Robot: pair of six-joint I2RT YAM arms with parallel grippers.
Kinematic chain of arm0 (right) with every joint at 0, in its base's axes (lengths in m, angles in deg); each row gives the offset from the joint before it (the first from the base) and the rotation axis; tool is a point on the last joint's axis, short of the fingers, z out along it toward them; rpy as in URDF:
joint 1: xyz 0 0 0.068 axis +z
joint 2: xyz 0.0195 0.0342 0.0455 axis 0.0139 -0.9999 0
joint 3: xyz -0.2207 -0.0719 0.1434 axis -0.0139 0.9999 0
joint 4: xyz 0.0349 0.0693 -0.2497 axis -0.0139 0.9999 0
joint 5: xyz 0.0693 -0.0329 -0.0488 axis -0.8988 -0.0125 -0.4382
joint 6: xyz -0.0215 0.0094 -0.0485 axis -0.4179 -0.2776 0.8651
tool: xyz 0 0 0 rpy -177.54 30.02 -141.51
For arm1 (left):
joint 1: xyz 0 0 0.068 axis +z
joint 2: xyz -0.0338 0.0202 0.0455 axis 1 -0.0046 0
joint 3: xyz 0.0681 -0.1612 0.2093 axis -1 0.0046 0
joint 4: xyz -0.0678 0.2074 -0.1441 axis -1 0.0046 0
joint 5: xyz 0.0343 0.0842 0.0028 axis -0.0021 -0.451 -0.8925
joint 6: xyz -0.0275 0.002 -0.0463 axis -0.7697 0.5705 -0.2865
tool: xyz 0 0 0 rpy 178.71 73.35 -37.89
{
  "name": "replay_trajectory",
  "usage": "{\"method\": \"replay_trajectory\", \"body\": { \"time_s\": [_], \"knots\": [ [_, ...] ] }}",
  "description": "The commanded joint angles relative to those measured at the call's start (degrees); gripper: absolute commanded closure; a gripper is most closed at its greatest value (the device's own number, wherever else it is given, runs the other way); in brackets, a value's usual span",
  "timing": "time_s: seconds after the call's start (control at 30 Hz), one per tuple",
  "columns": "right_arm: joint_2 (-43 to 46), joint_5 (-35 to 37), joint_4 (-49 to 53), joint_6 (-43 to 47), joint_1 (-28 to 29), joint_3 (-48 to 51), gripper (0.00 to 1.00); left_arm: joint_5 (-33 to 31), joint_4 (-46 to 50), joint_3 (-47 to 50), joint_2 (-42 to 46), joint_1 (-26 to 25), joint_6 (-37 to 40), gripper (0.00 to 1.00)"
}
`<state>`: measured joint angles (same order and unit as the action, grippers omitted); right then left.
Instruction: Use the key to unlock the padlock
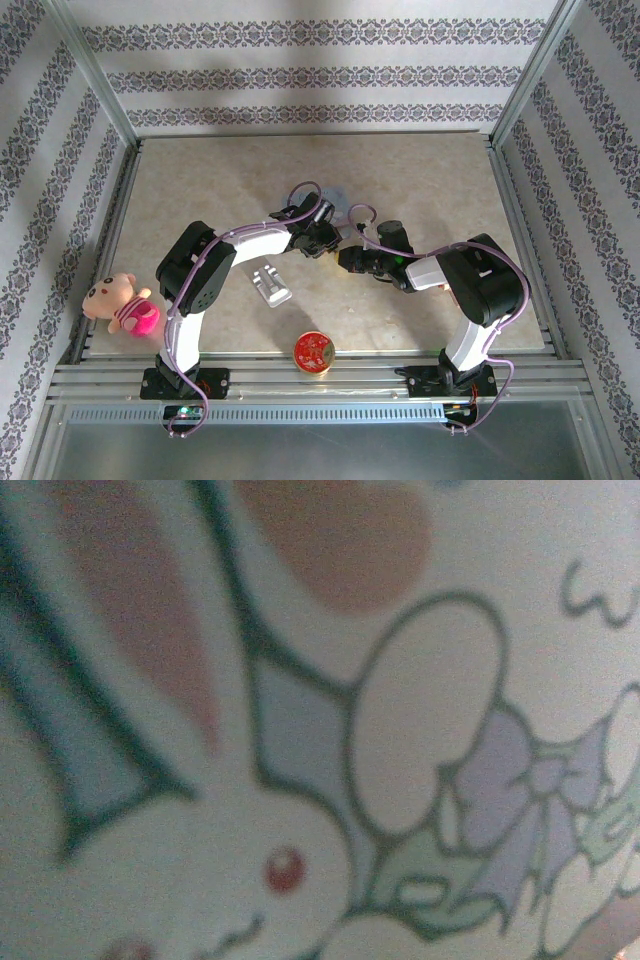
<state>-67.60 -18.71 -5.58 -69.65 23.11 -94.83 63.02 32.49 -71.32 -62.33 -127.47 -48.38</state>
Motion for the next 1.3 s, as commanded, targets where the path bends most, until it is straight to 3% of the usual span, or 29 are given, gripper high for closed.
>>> {"method": "replay_trajectory", "body": {
  "time_s": [0.0,0.83,1.27],
  "knots": [
    [2.25,1.51,-4.62,-0.55,0.45,-2.01,1.0,4.91,0.91,1.84,-1.41,0.12,-2.05,0.94],
    [4.09,10.53,-3.37,-3.69,0.45,-4.39,1.0,7.78,-0.55,6.0,1.58,-0.67,-2.89,0.98],
    [8.77,11.3,-2.32,-4.51,0.88,3.03,0.76,5.1,-1.01,4.3,0.07,0.71,-3.97,0.97]
  ]
}}
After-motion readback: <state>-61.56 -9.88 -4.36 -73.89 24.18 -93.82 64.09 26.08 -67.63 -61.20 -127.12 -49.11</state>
